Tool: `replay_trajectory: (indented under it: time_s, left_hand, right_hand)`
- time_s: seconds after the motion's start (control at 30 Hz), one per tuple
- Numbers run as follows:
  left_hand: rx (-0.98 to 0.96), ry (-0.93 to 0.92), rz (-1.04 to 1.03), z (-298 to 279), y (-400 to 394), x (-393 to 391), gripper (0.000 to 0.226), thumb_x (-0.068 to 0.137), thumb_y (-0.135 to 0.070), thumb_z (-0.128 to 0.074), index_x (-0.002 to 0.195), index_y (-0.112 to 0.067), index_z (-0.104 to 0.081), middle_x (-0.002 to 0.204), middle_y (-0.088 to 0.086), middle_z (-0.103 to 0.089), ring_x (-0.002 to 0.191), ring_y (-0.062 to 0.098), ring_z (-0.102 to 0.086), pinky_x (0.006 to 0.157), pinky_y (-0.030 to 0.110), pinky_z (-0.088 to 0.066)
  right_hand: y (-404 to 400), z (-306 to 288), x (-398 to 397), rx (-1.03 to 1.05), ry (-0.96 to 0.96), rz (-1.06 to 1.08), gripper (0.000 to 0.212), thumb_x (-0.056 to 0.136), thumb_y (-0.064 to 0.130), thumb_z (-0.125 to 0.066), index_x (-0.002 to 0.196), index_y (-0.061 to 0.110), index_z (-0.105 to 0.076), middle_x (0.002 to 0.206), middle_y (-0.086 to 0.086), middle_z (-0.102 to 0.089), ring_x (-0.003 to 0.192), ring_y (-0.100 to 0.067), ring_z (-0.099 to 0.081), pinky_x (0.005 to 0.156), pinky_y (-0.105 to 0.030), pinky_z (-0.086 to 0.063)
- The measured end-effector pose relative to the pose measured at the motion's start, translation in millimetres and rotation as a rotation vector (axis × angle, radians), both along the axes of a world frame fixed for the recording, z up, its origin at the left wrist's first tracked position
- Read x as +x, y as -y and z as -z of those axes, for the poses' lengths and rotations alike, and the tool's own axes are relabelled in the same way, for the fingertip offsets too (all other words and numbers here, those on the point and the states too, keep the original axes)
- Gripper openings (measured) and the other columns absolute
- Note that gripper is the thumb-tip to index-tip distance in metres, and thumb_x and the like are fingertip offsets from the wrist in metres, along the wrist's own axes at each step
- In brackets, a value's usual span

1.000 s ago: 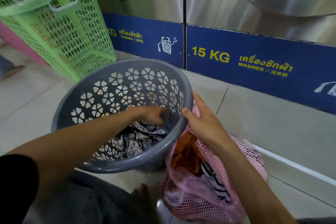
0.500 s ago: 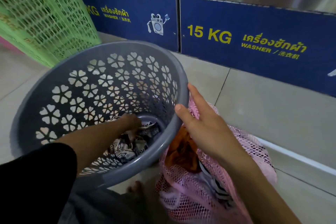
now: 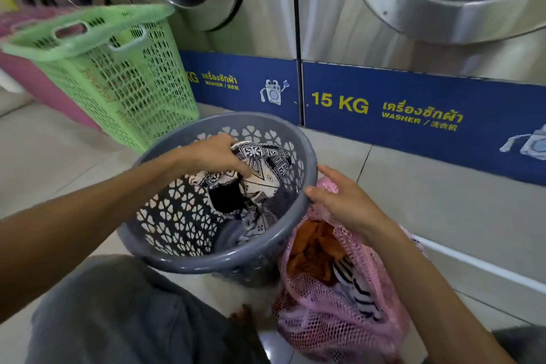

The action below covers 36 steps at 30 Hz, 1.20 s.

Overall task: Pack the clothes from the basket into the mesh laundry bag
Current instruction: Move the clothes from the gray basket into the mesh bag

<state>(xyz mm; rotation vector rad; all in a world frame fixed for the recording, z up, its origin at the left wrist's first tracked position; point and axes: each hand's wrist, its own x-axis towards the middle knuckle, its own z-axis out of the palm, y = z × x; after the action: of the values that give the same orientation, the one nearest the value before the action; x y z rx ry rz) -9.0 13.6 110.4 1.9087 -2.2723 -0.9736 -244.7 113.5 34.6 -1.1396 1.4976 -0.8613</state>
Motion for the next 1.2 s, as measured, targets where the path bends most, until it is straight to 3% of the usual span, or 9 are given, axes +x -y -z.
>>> replay_trajectory:
  time_s: [0.17, 0.3, 0.43, 0.53, 0.7, 0.77, 0.97, 1.1, 1.2]
  left_hand:
    - [-0.034, -0.533, -0.276, -41, -43, -20, 0.023, 0.075, 0.01, -0.072, 0.084, -0.008, -0.059, 0.08, 0.01, -0.063, 0.075, 0.027, -0.062, 0.071, 0.041, -0.055]
    - [0.08, -0.936, -0.384, -62, -62, -33, 0.04, 0.068, 0.001, -0.074, 0.099, -0.005, -0.049, 0.085, 0.007, -0.055, 0.072, 0.019, -0.058, 0.062, 0.035, -0.055]
    - [0.192, -0.912, -0.369, -58, -87, -55, 0.01, 0.081, -0.002, -0.065, 0.086, -0.008, -0.059, 0.067, 0.003, -0.066, 0.062, 0.015, -0.062, 0.062, 0.028, -0.052]
    - [0.258, -0.644, -0.274, -26, -90, -61, 0.062, 0.079, -0.006, -0.076, 0.133, -0.018, -0.047, 0.11, 0.003, -0.062, 0.087, 0.015, -0.06, 0.07, 0.029, -0.044]
    - [0.021, 0.139, 0.166, 26, -82, -54, 0.102, 0.06, -0.051, -0.089, 0.148, -0.035, -0.039, 0.152, 0.002, -0.034, 0.138, 0.026, -0.041, 0.116, 0.046, -0.035]
    - [0.143, 0.222, 0.189, 26, -78, -49, 0.115, 0.058, -0.055, -0.088, 0.154, -0.035, -0.028, 0.164, 0.002, -0.019, 0.147, 0.029, -0.028, 0.121, 0.048, -0.027]
    - [0.218, 0.149, 0.25, -1, -75, -36, 0.064, 0.068, -0.025, -0.088, 0.123, -0.024, -0.055, 0.128, -0.004, -0.062, 0.112, 0.018, -0.062, 0.1, 0.036, -0.05]
    - [-0.003, -0.211, -0.021, -39, -77, -32, 0.043, 0.076, -0.004, -0.079, 0.111, -0.021, -0.063, 0.1, 0.012, -0.067, 0.083, 0.025, -0.064, 0.072, 0.034, -0.052]
    - [0.03, -0.617, -0.201, -75, -85, -27, 0.05, 0.057, -0.021, -0.091, 0.095, -0.017, -0.06, 0.086, 0.007, -0.069, 0.073, 0.025, -0.068, 0.051, 0.028, -0.055]
  right_hand:
    - [-12, -11, -21, 0.009, -0.021, 0.041, 0.058, 0.096, 0.029, -0.069, 0.151, 0.029, -0.049, 0.155, -0.007, -0.05, 0.135, -0.024, -0.052, 0.101, -0.035, -0.043]
    - [-21, -26, -41, -0.001, 0.037, 0.13, 0.05, 0.097, 0.027, -0.067, 0.146, 0.024, -0.055, 0.146, -0.01, -0.058, 0.123, -0.02, -0.059, 0.098, -0.032, -0.042]
    - [-26, -37, -59, -0.032, 0.076, 0.204, 0.044, 0.099, 0.023, -0.065, 0.142, 0.019, -0.059, 0.136, -0.006, -0.064, 0.111, -0.016, -0.063, 0.098, -0.03, -0.043]
    - [-27, -40, -68, -0.051, 0.092, 0.237, 0.042, 0.098, 0.024, -0.066, 0.14, 0.018, -0.061, 0.13, -0.001, -0.065, 0.1, -0.007, -0.062, 0.097, -0.029, -0.043]
    - [-24, -42, -70, -0.066, 0.105, 0.26, 0.04, 0.098, 0.024, -0.065, 0.138, 0.019, -0.063, 0.13, 0.001, -0.064, 0.102, -0.007, -0.059, 0.094, -0.027, -0.04]
    - [-23, -43, -69, -0.073, 0.111, 0.262, 0.04, 0.098, 0.023, -0.066, 0.138, 0.017, -0.063, 0.133, 0.0, -0.065, 0.115, -0.013, -0.06, 0.097, -0.027, -0.042]
    - [-24, -48, -69, -0.074, 0.109, 0.255, 0.04, 0.099, 0.021, -0.063, 0.139, 0.016, -0.062, 0.141, -0.001, -0.062, 0.126, -0.016, -0.055, 0.1, -0.028, -0.04]
    - [-24, -47, -73, -0.06, 0.109, 0.248, 0.039, 0.1, 0.023, -0.062, 0.139, 0.018, -0.062, 0.142, -0.001, -0.061, 0.129, -0.017, -0.054, 0.103, -0.031, -0.041]
    - [-23, -45, -76, -0.052, 0.125, 0.264, 0.038, 0.099, 0.023, -0.063, 0.137, 0.018, -0.064, 0.14, -0.002, -0.063, 0.13, -0.02, -0.056, 0.114, -0.04, -0.042]
